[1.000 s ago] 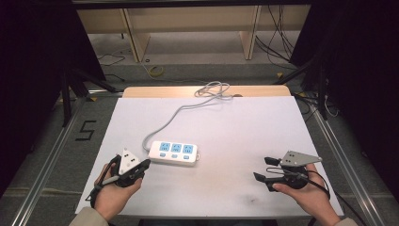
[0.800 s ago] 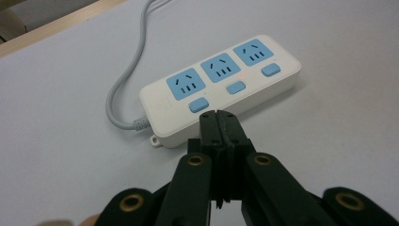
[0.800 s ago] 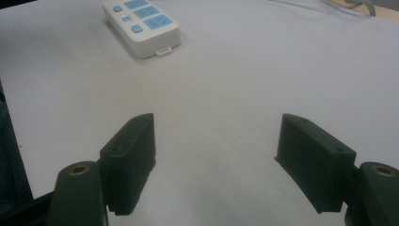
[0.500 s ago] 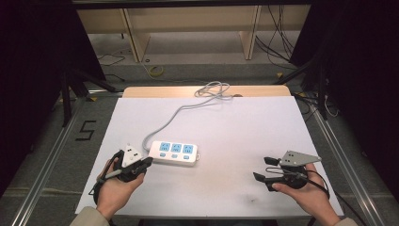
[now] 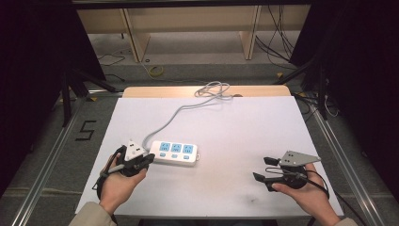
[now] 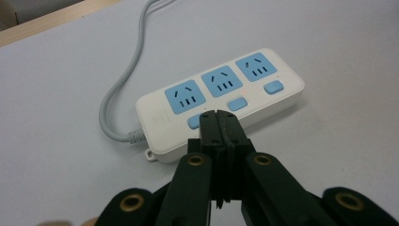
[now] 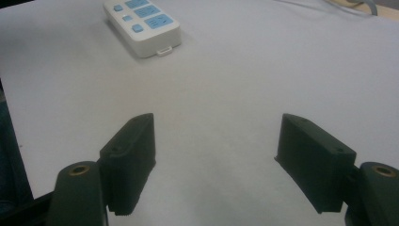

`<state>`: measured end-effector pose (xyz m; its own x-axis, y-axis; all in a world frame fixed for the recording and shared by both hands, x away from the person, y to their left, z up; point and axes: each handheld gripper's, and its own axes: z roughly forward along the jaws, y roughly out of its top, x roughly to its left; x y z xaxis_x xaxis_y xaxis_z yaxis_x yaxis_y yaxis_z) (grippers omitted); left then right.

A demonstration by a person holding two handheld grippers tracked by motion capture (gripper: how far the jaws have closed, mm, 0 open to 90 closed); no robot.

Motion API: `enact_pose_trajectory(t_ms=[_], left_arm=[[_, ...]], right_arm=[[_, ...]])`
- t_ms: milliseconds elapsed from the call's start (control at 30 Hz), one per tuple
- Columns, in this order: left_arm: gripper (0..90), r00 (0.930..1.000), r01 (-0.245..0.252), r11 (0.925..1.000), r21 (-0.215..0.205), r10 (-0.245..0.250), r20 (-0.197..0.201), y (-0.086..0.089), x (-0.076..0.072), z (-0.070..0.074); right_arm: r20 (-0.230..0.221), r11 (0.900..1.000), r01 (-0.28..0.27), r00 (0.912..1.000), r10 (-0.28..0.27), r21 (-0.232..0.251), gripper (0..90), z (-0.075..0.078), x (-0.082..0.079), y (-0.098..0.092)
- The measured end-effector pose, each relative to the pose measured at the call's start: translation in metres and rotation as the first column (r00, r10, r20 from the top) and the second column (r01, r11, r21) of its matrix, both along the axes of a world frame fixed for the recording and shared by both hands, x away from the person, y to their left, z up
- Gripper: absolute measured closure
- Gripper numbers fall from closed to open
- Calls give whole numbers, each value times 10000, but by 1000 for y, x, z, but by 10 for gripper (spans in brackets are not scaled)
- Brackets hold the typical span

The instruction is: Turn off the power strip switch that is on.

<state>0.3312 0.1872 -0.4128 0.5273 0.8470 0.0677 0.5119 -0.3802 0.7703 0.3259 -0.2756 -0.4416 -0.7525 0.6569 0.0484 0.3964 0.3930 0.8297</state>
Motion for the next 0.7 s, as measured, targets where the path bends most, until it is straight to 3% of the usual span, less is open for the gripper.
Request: enact_pose_trajectory(t_ms=[700], left_arm=[[899, 9997, 149, 9998, 101, -147, -190, -9, 12, 2]], right_arm=[[-27, 10000, -34, 10000, 34, 1, 288, 0, 0, 0]])
